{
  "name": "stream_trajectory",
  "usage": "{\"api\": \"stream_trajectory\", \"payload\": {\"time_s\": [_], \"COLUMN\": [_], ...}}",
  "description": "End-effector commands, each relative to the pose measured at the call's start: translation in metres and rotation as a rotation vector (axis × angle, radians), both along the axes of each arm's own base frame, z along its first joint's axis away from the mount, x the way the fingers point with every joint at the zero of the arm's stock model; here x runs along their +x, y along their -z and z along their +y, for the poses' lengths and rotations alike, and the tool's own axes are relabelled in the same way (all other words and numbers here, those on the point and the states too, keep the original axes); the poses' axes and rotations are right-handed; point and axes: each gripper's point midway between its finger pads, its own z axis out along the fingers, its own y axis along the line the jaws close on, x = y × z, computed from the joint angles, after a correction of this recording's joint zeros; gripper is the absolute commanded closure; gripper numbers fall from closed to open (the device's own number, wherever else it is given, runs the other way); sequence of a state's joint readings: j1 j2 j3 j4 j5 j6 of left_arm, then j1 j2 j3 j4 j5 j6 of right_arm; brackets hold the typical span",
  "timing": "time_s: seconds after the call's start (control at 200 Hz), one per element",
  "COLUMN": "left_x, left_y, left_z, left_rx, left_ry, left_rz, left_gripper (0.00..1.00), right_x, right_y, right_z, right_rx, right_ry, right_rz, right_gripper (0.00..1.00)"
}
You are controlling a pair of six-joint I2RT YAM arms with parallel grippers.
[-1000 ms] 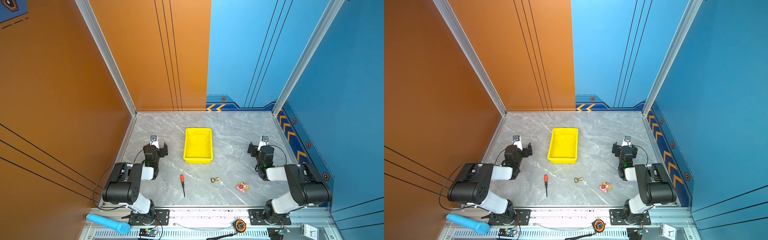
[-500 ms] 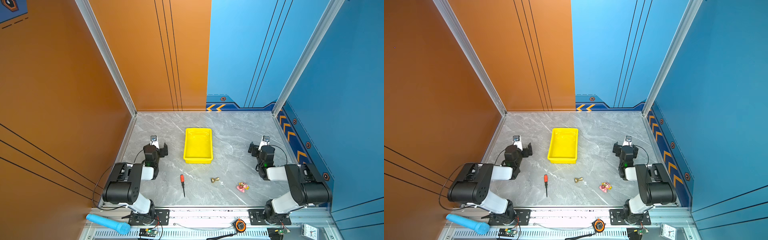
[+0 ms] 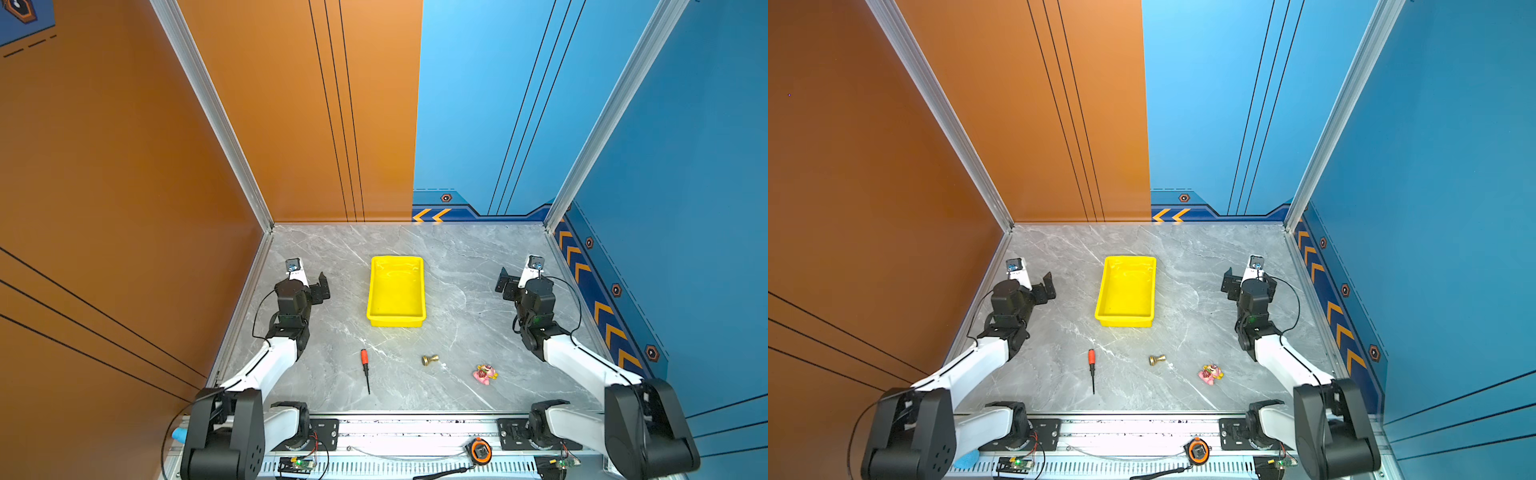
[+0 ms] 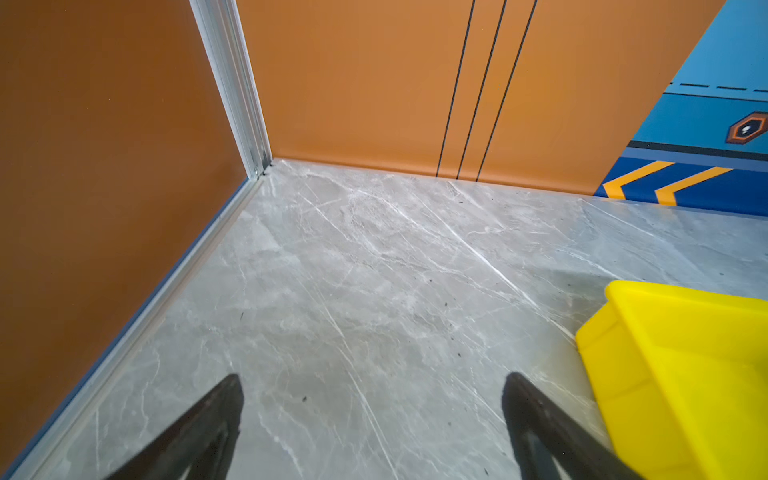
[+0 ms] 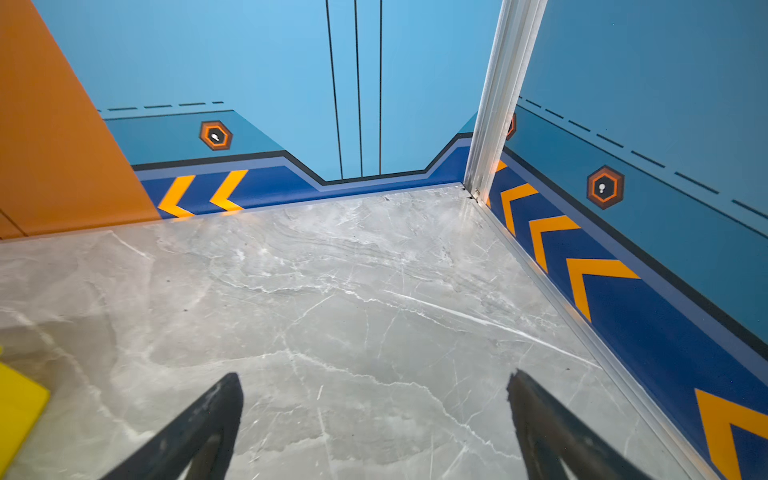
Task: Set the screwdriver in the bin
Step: 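Move the left gripper over the red screwdriver while the right arm reaches forward, then lower the left gripper and close it on the red screwdriver handle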
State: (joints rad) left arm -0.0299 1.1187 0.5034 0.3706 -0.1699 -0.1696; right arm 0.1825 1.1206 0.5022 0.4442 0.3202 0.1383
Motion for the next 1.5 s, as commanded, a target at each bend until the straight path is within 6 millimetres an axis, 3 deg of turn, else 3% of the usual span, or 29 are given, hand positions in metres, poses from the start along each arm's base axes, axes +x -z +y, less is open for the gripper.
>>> {"api": "stream_trajectory", "payload": {"time_s": [0.0,0.12,0.235,0.35,0.541,0.696,0.871,0.996,1.186,1.497], "left_x": [-0.023,-0.047,-0.07,-0.09,-0.126,-0.151,-0.17,-0.173,-0.174,-0.17], "left_y": [0.012,0.01,0.006,0.007,0.001,0.007,0.022,0.033,0.054,0.091], "left_z": [-0.013,-0.032,-0.053,-0.072,-0.094,-0.107,-0.115,-0.118,-0.13,-0.159], "left_rx": [-0.179,-0.23,-0.225,-0.268,-0.277,-0.266,-0.225,-0.243,-0.205,-0.179], "left_ry": [-0.035,-0.021,0.026,0.062,0.056,0.035,0.013,-0.022,-0.015,0.06], "left_rz": [0.162,0.289,0.388,0.444,0.507,0.573,0.675,0.714,0.802,0.869], "left_gripper": [0.02,0.02,0.02,0.02,0.02,0.02,0.02,0.02,0.02,0.0], "right_x": [-0.022,-0.043,-0.058,-0.065,-0.08,-0.115,-0.173,-0.205,-0.232,-0.247], "right_y": [-0.012,-0.021,-0.024,-0.026,-0.037,-0.036,-0.042,-0.04,-0.039,-0.015], "right_z": [0.007,0.022,0.043,0.082,0.123,0.203,0.246,0.254,0.253,0.275], "right_rx": [0.104,0.174,0.107,0.068,-0.069,-0.014,-0.072,-0.137,-0.111,-0.087], "right_ry": [0.053,0.081,0.053,-0.109,-0.281,-0.754,-1.139,-1.316,-1.419,-1.481], "right_rz": [0.086,0.204,0.32,0.364,0.338,0.348,0.292,0.235,0.237,0.301], "right_gripper": [0.0,0.0,0.0,0.0,0.0,0.0,0.0,0.0,0.0,0.0]}}
